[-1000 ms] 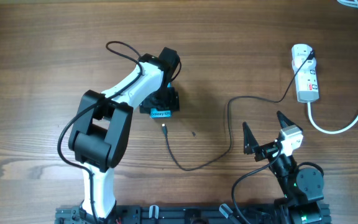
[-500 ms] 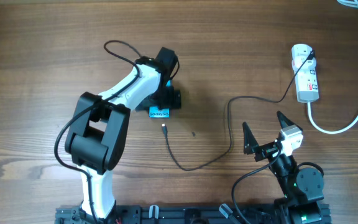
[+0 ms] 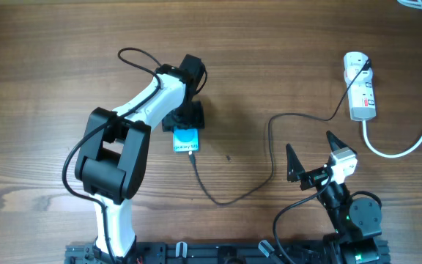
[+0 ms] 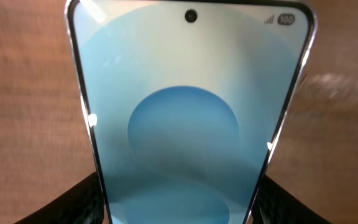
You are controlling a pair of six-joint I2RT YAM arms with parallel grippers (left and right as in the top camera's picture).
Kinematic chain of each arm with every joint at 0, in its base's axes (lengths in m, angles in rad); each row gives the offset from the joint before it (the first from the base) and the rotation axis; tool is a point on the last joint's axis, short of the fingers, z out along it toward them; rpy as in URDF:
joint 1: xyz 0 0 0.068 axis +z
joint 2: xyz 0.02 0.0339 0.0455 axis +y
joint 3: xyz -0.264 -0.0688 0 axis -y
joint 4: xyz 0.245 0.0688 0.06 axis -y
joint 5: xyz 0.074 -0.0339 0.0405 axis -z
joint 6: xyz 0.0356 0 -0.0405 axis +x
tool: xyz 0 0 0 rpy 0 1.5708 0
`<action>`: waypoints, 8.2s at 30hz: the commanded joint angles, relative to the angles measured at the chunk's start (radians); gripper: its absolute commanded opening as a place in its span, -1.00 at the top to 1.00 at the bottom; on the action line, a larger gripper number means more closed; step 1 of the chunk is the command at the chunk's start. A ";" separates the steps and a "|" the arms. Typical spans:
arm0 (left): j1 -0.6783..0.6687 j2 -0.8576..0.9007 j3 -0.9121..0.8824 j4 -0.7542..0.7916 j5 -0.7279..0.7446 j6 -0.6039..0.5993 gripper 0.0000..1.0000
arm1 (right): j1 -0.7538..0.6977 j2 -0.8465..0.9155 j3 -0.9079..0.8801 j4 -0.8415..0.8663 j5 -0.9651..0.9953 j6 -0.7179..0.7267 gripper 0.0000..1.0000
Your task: Plug charger to phone and switch on socket
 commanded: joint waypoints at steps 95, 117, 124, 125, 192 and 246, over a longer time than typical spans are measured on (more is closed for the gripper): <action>0.133 0.024 -0.035 0.006 1.039 0.172 -0.28 | 0.392 1.651 1.174 -0.780 -0.255 0.431 -0.92; 0.133 0.024 -0.035 0.018 1.038 0.187 -0.34 | 0.392 1.651 1.099 -0.734 -0.274 0.509 0.77; 0.133 0.024 -0.035 0.018 1.069 0.187 -0.69 | 0.391 1.648 1.102 -0.721 -0.274 0.505 0.92; 0.134 0.024 -0.035 0.026 1.125 0.200 -0.69 | 0.390 1.647 1.109 -0.723 -0.275 0.505 0.92; 0.257 -0.614 -0.074 0.730 1.469 -0.120 0.92 | 0.177 1.401 1.171 0.051 -1.124 0.788 -0.45; 0.642 -0.283 -0.074 -0.040 0.908 0.059 0.92 | 0.472 1.853 1.094 -0.892 0.084 0.377 0.76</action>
